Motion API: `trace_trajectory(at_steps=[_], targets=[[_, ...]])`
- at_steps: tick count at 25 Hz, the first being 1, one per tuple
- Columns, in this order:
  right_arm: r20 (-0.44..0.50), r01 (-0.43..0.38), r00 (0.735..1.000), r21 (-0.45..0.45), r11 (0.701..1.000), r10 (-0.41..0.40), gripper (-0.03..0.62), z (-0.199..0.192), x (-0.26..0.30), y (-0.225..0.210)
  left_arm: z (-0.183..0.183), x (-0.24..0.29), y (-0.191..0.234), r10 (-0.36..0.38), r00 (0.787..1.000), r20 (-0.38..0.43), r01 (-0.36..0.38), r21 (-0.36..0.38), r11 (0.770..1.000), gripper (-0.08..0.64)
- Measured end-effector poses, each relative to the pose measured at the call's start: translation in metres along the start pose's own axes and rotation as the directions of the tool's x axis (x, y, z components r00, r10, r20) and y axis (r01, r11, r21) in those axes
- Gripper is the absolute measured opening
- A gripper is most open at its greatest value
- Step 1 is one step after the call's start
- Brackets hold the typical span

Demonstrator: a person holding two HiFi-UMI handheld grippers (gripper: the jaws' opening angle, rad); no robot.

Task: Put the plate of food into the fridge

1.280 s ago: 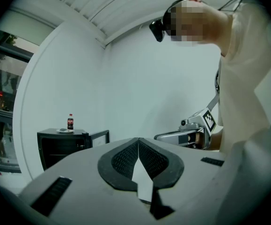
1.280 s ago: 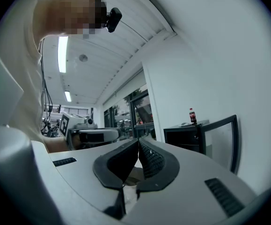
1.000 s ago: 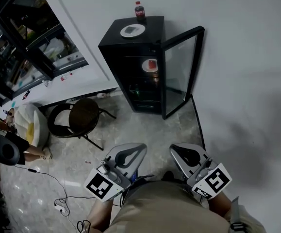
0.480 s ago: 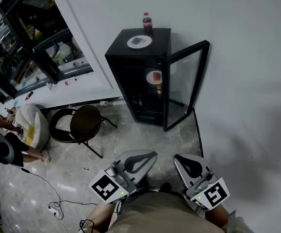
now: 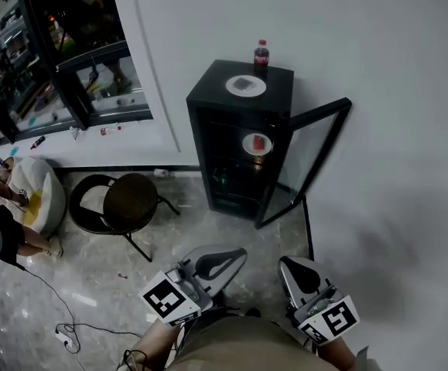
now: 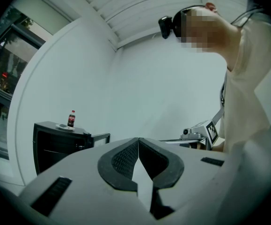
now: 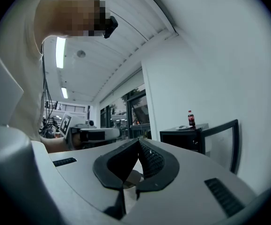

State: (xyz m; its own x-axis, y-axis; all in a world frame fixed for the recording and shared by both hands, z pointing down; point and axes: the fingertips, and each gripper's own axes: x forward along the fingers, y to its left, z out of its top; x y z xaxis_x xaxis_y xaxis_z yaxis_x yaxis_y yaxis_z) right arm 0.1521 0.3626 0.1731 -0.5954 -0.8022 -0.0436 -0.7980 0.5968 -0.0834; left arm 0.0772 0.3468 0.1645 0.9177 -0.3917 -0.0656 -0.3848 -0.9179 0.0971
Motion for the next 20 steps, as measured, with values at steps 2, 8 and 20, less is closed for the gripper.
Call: trace_trajectory(at_steps=[2,8,20], targets=[[-0.006,0.004,1.0,0.034,0.999,-0.004,0.021,-0.002,0.017,0.002,0.002,-0.012,0.017,0.011,1.0,-0.001,-0.011,-0.004,1.0,0.011],[-0.039,0.025,0.999,0.069,0.997,-0.022,0.021,-0.011,0.054,0.005,0.006,-0.032,0.063,0.023,1.0,0.015,-0.023,-0.008,1.0,0.011],[-0.104,0.042,0.994,0.041,0.998,-0.037,0.021,-0.021,0.123,0.029,0.011,-0.062,0.12,-0.001,0.999,0.039,0.001,-0.017,1.0,0.011]])
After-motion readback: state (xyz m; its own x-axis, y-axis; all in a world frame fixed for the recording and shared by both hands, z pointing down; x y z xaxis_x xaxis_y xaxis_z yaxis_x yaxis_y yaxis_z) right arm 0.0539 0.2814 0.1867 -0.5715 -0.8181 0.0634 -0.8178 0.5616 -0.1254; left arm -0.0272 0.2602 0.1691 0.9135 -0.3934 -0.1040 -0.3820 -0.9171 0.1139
